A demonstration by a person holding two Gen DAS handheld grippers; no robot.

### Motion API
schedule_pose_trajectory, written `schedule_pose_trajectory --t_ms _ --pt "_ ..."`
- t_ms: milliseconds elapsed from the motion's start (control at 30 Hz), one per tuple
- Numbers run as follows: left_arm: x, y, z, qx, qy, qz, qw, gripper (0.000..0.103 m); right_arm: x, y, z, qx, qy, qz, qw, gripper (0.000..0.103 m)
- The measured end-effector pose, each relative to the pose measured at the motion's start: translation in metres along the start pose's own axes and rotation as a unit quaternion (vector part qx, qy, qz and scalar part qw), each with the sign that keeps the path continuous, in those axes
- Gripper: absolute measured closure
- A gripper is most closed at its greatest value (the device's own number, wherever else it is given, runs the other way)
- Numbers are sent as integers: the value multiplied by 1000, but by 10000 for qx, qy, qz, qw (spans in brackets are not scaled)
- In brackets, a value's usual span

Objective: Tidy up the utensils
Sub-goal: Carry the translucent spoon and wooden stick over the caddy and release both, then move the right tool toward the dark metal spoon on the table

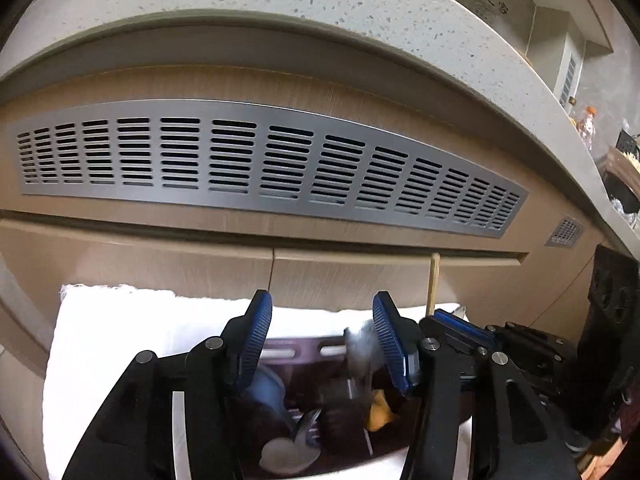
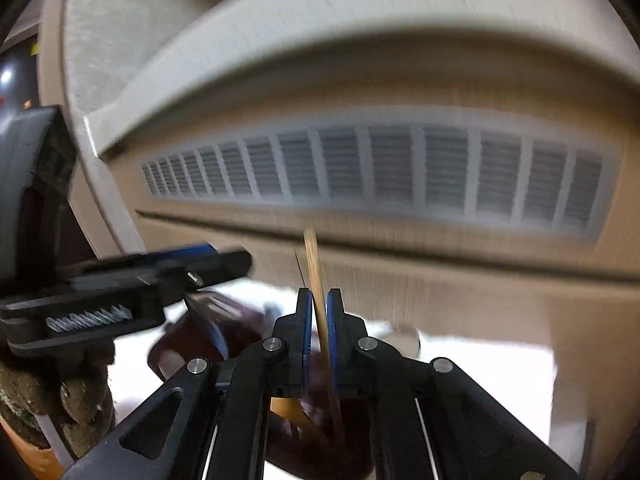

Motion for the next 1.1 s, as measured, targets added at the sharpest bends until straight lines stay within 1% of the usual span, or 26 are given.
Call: schedule_pose_trajectory --t_ms 67,200,300,400,500,533,600,667,767,867,967,1067,1100 --pt "-12 0 -7 43 -10 55 10000 48 -5 -4 -10 23 68 -73 9999 95" --pt "-40 13 -32 53 73 268 9996 39 -28 3 -23 -304 128 -137 9994 83" --pt "-61 25 -61 -52 263 469 9985 37 -49 22 -41 -696 347 63 9970 81" --pt "-77 39 -97 -217 503 711 9960 34 -68 48 -68 -1121 710 382 9904 81" --pt "-86 49 -132 -407 770 797 9930 33 -78 76 -102 -1413 1170 761 9801 81" --pt "-91 52 -145 -468 833 828 9920 33 -81 86 -118 -1501 1382 954 9743 81" --pt "-101 57 -166 -545 874 898 9906 32 -87 106 -148 -1682 1782 1297 9608 81" --pt "-112 61 -185 -651 911 897 9897 30 -93 129 -186 -1853 2197 1706 9425 81" --pt "-126 68 -203 -873 986 882 9873 29 -103 156 -230 -2310 2559 1888 9195 81" --pt "-140 72 -210 -926 968 928 9866 27 -114 167 -252 -2571 2743 2064 9034 81" --pt "-149 71 -214 -924 930 980 9865 26 -122 167 -262 -2644 2847 2142 8962 81" --pt "-149 66 -213 -911 945 960 9867 26 -124 156 -271 -2640 2938 2038 8958 81" --pt "-147 62 -212 -877 960 947 9870 26 -123 152 -273 -2614 2945 1982 8976 87"
Point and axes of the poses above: each gripper's, at about its wrist camera, not at the fingertips, and x roughly the way its jaws point, y to its left, z to its top, the point moved 5 cm from there along x, roughly the way its jaws point, and after that the axes turned 1 degree about -z, right-handed, at the moved point
